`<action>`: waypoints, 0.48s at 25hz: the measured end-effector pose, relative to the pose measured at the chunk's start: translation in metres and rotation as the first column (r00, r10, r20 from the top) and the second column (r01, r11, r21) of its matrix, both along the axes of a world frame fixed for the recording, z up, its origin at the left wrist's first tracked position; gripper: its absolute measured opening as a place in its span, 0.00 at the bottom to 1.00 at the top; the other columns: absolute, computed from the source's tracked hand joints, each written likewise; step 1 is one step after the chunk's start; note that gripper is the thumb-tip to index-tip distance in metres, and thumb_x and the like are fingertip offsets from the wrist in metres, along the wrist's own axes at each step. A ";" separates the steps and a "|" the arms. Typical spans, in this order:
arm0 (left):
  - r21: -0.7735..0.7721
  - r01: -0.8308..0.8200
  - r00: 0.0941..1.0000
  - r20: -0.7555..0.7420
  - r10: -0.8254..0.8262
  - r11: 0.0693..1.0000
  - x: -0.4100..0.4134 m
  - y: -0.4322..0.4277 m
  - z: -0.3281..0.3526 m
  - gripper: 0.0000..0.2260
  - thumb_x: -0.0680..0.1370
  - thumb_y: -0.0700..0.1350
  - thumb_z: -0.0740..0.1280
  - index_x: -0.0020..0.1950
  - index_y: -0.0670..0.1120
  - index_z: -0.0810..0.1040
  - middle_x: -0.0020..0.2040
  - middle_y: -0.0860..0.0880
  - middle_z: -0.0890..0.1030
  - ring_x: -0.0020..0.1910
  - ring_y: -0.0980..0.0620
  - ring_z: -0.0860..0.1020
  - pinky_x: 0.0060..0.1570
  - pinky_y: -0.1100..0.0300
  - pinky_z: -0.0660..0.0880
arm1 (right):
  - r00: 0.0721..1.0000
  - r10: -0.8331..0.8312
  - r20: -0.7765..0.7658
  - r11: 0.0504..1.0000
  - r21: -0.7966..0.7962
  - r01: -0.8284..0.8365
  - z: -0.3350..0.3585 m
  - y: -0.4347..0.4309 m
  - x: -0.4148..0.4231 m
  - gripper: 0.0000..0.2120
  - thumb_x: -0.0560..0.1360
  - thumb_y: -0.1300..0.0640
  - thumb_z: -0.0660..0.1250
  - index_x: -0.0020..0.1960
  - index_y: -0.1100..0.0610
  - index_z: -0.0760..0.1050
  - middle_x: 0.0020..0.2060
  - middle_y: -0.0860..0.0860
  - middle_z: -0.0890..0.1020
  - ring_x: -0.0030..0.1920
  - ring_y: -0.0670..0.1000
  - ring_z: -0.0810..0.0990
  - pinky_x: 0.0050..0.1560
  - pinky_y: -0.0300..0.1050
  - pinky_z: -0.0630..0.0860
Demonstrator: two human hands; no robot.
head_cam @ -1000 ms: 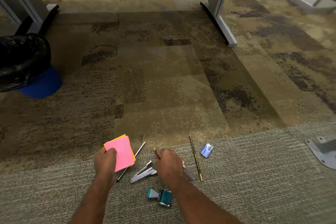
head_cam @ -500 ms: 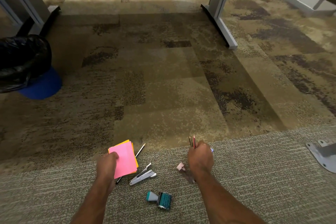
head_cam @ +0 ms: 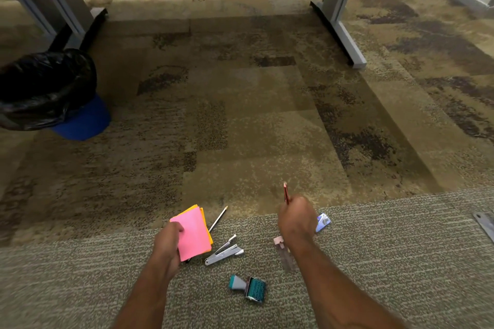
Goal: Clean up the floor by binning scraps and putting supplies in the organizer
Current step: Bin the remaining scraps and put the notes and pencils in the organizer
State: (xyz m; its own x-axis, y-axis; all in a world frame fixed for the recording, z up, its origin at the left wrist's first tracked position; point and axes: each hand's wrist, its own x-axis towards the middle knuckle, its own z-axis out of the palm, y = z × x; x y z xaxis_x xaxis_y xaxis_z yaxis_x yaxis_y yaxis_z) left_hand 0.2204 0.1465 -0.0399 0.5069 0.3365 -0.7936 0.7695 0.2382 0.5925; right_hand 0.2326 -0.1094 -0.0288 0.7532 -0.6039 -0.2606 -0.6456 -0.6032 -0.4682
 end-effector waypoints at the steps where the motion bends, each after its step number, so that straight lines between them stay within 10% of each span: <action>1: -0.025 -0.008 1.000 0.002 0.008 1.000 0.000 0.000 0.000 0.05 0.78 0.38 0.58 0.43 0.45 0.68 0.42 0.43 0.71 0.39 0.45 0.71 0.36 0.57 0.65 | 0.999 -0.011 0.040 0.998 0.064 0.009 0.005 0.010 0.008 0.10 0.78 0.53 0.66 0.47 0.59 0.83 0.40 0.55 0.85 0.41 0.56 0.84 0.35 0.42 0.72; 5: -0.095 -0.027 1.000 0.009 0.028 0.995 0.000 0.002 0.001 0.04 0.79 0.40 0.56 0.45 0.45 0.68 0.44 0.42 0.72 0.41 0.44 0.71 0.39 0.56 0.68 | 0.990 -0.144 0.007 0.818 0.564 0.115 0.012 0.062 0.023 0.06 0.73 0.63 0.73 0.39 0.59 0.78 0.34 0.53 0.83 0.33 0.50 0.81 0.33 0.48 0.82; 12: -0.243 -0.083 0.996 -0.042 0.075 0.966 -0.002 -0.001 -0.005 0.12 0.80 0.40 0.54 0.62 0.42 0.68 0.54 0.37 0.73 0.55 0.39 0.73 0.50 0.46 0.73 | 0.991 0.011 -0.133 0.896 0.442 0.049 -0.013 0.112 0.001 0.08 0.70 0.59 0.72 0.47 0.62 0.82 0.46 0.58 0.86 0.47 0.58 0.85 0.36 0.41 0.70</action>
State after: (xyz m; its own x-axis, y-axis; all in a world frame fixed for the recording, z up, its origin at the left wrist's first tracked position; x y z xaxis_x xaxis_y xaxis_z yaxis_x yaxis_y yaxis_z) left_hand 0.2181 0.1455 -0.0445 0.4597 0.1681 -0.8720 0.7599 0.4338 0.4842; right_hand 0.2331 0.0021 -0.0418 0.6845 -0.4168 -0.5982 -0.7276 -0.3395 -0.5960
